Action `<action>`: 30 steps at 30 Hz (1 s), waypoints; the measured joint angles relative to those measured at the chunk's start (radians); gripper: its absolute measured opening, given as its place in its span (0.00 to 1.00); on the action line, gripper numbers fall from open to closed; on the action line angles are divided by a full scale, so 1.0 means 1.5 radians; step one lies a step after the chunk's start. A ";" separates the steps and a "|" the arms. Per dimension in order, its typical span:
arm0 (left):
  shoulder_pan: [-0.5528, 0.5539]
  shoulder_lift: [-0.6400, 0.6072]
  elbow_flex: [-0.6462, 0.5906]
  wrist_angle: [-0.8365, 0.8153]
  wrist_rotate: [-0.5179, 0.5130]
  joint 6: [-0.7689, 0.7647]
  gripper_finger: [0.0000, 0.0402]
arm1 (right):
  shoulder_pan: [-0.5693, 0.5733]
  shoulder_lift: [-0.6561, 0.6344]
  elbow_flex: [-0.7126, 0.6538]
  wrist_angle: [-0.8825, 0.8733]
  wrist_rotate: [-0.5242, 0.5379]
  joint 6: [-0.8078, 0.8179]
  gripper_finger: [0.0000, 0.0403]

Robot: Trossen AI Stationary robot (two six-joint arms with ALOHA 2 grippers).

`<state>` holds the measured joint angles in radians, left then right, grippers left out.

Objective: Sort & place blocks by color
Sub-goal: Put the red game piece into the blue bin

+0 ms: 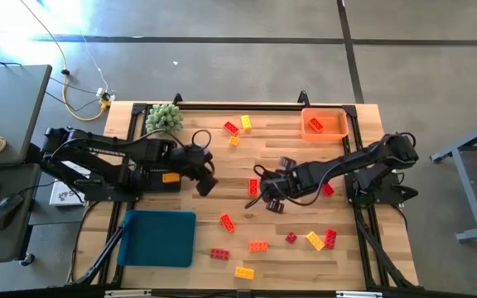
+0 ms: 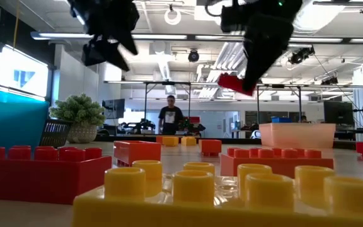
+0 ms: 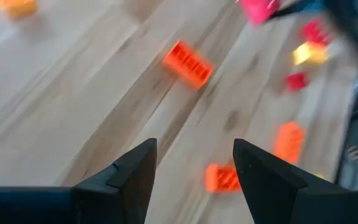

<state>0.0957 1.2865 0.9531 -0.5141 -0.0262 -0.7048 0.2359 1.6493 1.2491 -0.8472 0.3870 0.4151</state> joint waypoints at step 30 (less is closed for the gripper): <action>0.038 0.000 0.000 0.242 0.018 -0.088 0.50 | -0.037 -0.001 0.049 0.271 0.095 -0.428 0.28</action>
<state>0.1532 1.2865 0.9531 -0.1515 0.0006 -0.8361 0.1804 1.6482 1.3228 -0.4406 0.5294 -0.2271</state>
